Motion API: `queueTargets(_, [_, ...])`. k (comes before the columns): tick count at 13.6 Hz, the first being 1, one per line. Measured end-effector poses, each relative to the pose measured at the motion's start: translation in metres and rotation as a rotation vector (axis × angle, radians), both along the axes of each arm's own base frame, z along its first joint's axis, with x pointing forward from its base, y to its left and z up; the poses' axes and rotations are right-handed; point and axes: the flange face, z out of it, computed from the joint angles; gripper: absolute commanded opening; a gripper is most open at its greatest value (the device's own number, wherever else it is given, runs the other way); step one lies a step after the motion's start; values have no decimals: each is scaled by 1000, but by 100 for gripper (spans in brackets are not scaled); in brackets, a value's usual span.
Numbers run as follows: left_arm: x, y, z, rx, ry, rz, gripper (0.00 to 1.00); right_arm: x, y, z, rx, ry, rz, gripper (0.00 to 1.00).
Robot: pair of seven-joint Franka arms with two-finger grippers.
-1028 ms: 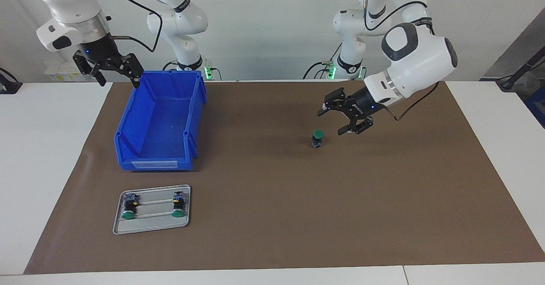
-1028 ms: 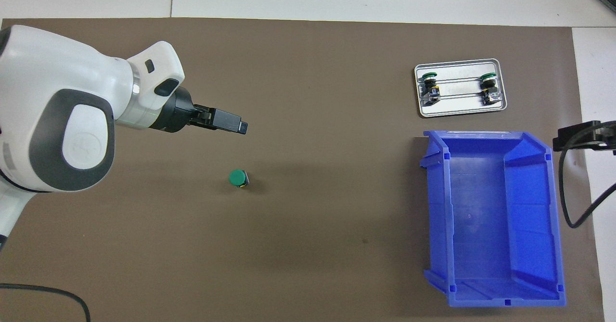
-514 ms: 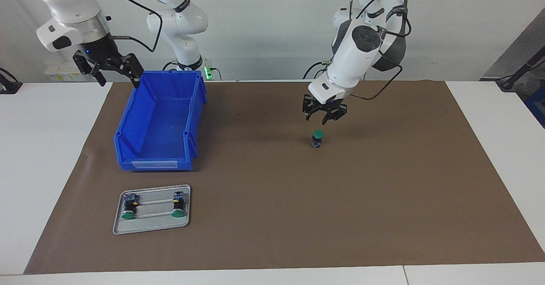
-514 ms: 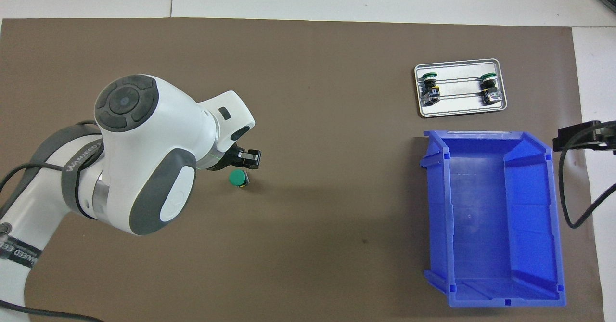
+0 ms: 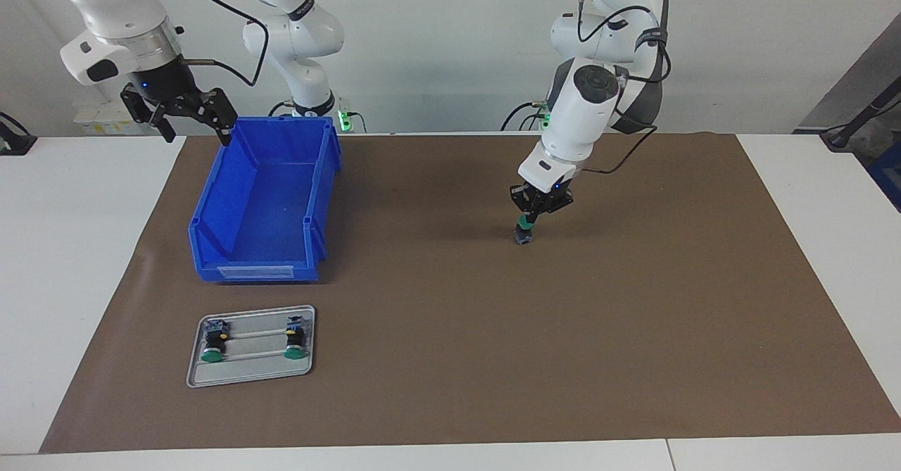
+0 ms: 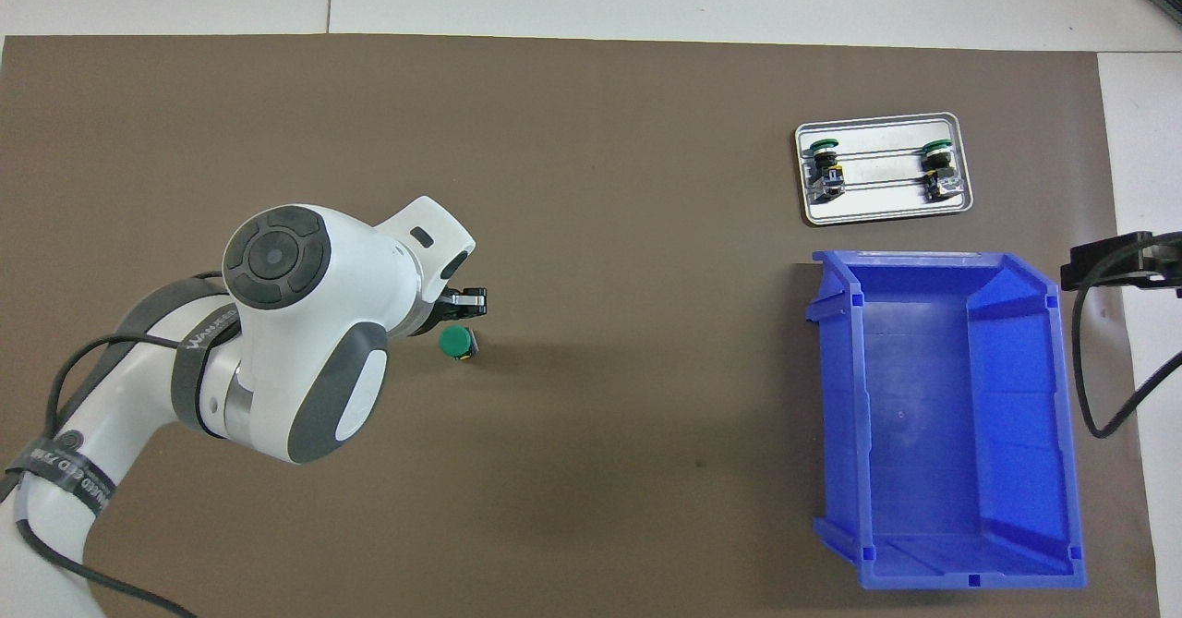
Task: Place and press button with both arms
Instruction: 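Close the left gripper and press down on the green button cap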
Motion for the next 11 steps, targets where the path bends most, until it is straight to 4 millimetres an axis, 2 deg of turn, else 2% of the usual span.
queueTargets(5, [-4,2,-11,9,12,6,4,0,0,0,0,0,0,100])
queueTargets(11, [-13,8,-37,20,6,9,4,0,0,0,0,0,0,100])
